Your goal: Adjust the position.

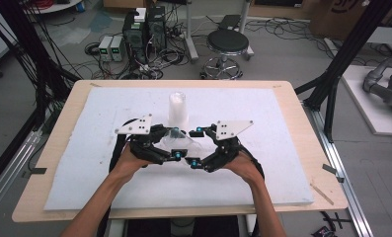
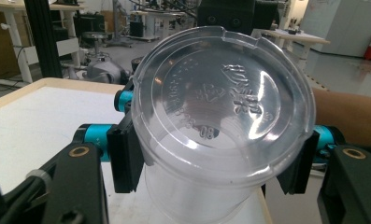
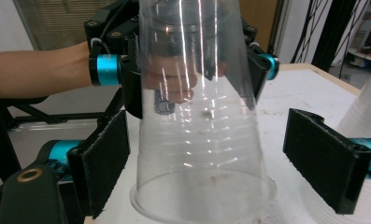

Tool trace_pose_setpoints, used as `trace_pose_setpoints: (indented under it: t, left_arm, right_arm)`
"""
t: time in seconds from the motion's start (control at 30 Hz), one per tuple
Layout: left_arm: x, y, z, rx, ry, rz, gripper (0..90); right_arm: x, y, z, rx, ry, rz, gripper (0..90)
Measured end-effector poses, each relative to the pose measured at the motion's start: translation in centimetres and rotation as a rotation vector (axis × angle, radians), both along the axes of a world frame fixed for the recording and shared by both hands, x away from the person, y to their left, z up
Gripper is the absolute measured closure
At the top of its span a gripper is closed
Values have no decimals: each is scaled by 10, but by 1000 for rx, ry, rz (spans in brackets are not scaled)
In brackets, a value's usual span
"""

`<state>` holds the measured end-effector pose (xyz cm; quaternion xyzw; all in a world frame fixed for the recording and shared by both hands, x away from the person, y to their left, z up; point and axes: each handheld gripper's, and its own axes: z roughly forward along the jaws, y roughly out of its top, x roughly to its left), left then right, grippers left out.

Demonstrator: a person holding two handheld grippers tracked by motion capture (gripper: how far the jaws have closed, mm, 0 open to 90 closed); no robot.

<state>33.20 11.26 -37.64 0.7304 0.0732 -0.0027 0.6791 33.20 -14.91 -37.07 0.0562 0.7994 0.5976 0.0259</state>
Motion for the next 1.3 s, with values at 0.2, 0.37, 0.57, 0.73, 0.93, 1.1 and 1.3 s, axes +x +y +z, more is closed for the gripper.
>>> trace_pose_setpoints:
  t: [0.2, 0.37, 0.57, 0.73, 0.93, 1.1, 1.3]
  left_arm:
    - [0, 0, 0, -4, 2, 2, 367]
    - [1, 1, 1, -1, 0, -1, 367]
    - [1, 3, 2, -5, -1, -2, 367]
    - [2, 4, 2, -6, -2, 3, 367]
    - [2, 5, 2, -2, -5, -2, 367]
    - [1, 6, 2, 2, -12, -8, 370]
    - [-1, 6, 2, 16, -14, 19, 167]
  right_arm:
    - [-1, 5, -2, -15, -11, 9, 148]
    - [-1, 10, -3, -28, -5, 23, 148]
    - [-1, 14, -4, -36, -13, 28, 148]
    - [-1, 15, -5, -43, -18, 31, 148]
    - [-1, 15, -5, -51, -15, 30, 185]
    - [-2, 16, -4, -59, -49, 19, 297]
    - [-3, 15, -4, -74, -58, 4, 327]
